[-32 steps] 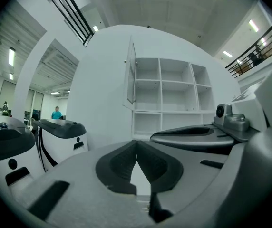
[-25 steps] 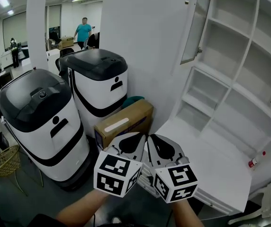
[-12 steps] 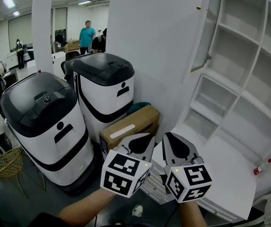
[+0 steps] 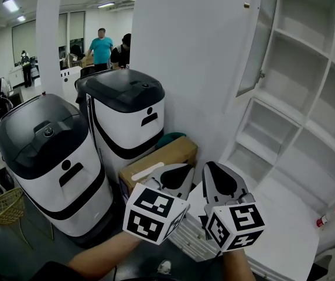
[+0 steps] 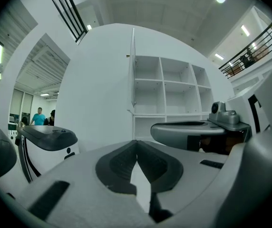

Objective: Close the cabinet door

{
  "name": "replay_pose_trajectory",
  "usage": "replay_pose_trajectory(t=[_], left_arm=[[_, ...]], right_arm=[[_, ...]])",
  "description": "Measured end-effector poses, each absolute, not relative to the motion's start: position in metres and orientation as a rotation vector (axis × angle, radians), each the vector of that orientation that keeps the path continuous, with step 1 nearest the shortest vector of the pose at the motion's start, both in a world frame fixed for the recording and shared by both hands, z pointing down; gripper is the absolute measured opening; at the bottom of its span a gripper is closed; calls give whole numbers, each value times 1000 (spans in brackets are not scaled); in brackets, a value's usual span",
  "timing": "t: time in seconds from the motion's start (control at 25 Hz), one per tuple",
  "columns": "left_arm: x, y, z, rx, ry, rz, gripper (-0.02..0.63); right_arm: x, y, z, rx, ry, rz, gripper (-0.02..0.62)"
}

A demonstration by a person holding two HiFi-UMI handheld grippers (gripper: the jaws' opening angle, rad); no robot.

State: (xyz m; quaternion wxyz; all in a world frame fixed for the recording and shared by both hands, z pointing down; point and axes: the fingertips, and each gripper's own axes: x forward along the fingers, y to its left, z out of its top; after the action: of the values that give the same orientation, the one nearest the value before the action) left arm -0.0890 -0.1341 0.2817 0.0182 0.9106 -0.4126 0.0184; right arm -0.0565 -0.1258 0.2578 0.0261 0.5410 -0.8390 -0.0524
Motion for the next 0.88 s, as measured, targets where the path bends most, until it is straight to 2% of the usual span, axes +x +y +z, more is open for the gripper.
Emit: replay_pose_trajectory(t=[0.52, 0.88], left_arm=[[-35, -216, 264, 2861, -1245, 56, 12], [-24, -249, 252, 2849, -1240, 27, 12]], right_arm=[[-5, -204, 223, 1721, -2597, -231, 25], [0, -230, 196, 1698, -2585, -314, 26]])
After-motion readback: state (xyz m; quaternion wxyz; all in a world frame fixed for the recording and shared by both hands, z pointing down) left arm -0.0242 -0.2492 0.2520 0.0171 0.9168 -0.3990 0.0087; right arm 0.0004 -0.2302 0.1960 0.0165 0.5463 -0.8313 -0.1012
